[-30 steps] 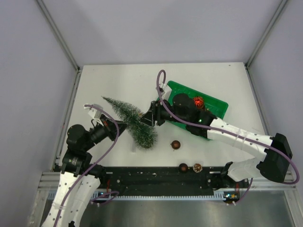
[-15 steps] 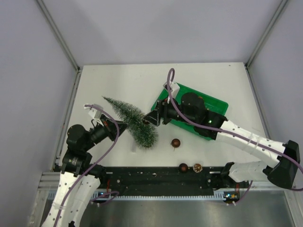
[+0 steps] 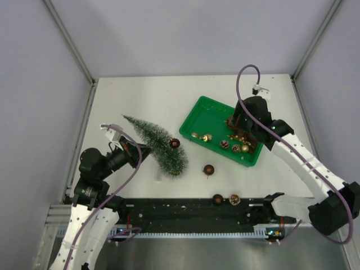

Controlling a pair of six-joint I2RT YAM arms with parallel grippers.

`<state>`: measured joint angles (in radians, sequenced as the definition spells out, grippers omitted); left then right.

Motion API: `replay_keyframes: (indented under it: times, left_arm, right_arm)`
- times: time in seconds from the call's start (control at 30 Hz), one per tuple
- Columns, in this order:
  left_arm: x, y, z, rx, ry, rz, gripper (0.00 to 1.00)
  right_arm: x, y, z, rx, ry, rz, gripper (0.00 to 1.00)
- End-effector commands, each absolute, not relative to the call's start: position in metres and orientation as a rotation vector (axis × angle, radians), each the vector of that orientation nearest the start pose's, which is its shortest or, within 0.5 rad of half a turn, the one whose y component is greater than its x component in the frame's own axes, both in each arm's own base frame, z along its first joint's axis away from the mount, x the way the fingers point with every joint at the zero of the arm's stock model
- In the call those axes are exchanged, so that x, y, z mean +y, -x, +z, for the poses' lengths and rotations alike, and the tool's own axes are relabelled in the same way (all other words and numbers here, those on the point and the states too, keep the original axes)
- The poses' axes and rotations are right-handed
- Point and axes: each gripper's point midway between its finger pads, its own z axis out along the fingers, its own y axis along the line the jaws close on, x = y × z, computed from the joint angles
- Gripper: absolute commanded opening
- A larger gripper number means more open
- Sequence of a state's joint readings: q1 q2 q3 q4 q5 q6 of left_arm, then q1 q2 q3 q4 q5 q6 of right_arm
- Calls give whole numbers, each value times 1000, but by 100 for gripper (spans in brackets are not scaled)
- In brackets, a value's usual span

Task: Decorate the small christmas tree

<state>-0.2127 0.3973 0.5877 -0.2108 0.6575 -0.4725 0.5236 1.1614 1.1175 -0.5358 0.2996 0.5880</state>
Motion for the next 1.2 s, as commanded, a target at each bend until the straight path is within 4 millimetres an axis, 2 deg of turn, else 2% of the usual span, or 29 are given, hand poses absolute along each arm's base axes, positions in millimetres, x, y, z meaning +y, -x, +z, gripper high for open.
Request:
replay_keyframes:
  times: [0.0, 0.1, 0.13, 0.23, 0.57, 0.9, 1.07, 1.17]
  left_arm:
    - [-162, -174, 305, 1569, -370, -1013, 0]
    - [-162, -174, 306, 1570, -373, -1008, 0]
    - [-162, -174, 306, 1571, -372, -1009, 0]
    - [-162, -174, 306, 1573, -371, -1012, 0]
    - [-161, -176, 302, 1580, -363, -1004, 0]
    - [-160, -177, 300, 1583, -357, -1000, 0]
    - [-160, -177, 299, 1587, -356, -996, 0]
    - [-160, -177, 299, 1588, -356, -995, 0]
  right_arm:
    - [74, -306, 171, 2263, -443, -43, 64]
    - [54, -307, 148, 2275, -504, -101, 62]
    - [54, -308, 143, 2282, -507, -93, 60]
    - [57, -308, 127, 2323, -498, -79, 56]
    - [64, -291, 71, 2440, -541, -69, 55]
    - [62, -300, 50, 2441, -551, -108, 51]
    - [60, -303, 46, 2432, -546, -126, 38]
    - [61, -304, 54, 2405, -537, -98, 27]
